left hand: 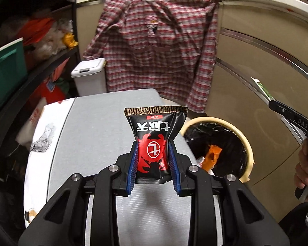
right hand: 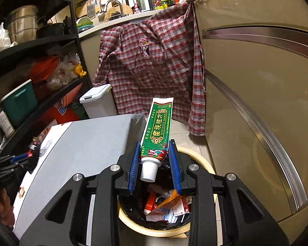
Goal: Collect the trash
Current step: 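Carry the red packet and green toothpaste tube in both tools over the bin, then open both tools to drop the packet and toothpaste into the bin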
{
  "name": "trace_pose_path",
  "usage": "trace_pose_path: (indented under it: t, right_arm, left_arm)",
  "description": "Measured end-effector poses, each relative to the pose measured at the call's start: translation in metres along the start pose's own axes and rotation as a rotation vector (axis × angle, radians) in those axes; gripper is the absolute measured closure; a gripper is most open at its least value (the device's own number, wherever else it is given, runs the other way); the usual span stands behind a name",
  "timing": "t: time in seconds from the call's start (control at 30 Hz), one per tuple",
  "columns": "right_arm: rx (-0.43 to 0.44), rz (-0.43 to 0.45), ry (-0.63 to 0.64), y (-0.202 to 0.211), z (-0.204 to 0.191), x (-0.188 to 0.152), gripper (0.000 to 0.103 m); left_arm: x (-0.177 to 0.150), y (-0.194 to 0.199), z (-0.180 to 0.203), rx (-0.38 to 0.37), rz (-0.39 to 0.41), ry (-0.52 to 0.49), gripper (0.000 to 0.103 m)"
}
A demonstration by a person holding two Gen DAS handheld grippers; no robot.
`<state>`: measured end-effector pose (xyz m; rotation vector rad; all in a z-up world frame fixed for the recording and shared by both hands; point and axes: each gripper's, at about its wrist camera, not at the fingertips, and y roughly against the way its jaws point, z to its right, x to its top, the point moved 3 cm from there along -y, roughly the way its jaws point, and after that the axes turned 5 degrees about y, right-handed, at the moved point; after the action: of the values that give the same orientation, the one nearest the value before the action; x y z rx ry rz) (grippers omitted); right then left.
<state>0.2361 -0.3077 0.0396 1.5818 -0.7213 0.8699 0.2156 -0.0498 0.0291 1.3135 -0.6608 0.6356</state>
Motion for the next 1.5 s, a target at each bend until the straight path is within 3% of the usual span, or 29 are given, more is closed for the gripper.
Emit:
trace_pose_path:
  t: [0.37, 0.57, 1.27, 1.4, 1.5]
  right_arm:
    - [-0.01, -0.016, 0.025, -0.006, 0.003, 0.001, 0.074]
    - [-0.019, -0.02, 0.004, -0.009, 0.014, 0.001, 0.074]
    - [-0.037, -0.071, -0.021, -0.027, 0.041, -0.003, 0.074]
    - [-0.045, -0.079, -0.028, -0.031, 0.042, -0.004, 0.073]
    - [-0.03, -0.092, -0.04, -0.035, 0.043, -0.005, 0.065]
  left_arm:
    - [0.027, -0.018, 0.075, -0.104, 0.007, 0.0, 0.074]
    - [0.035, -0.04, 0.103, -0.125, -0.017, -0.017, 0.074]
    - [0.042, -0.081, 0.129, -0.144, -0.071, -0.017, 0.072]
    - [0.043, -0.089, 0.127, -0.147, -0.096, -0.003, 0.059]
    - [0.046, -0.095, 0.124, -0.17, -0.124, 0.031, 0.051]
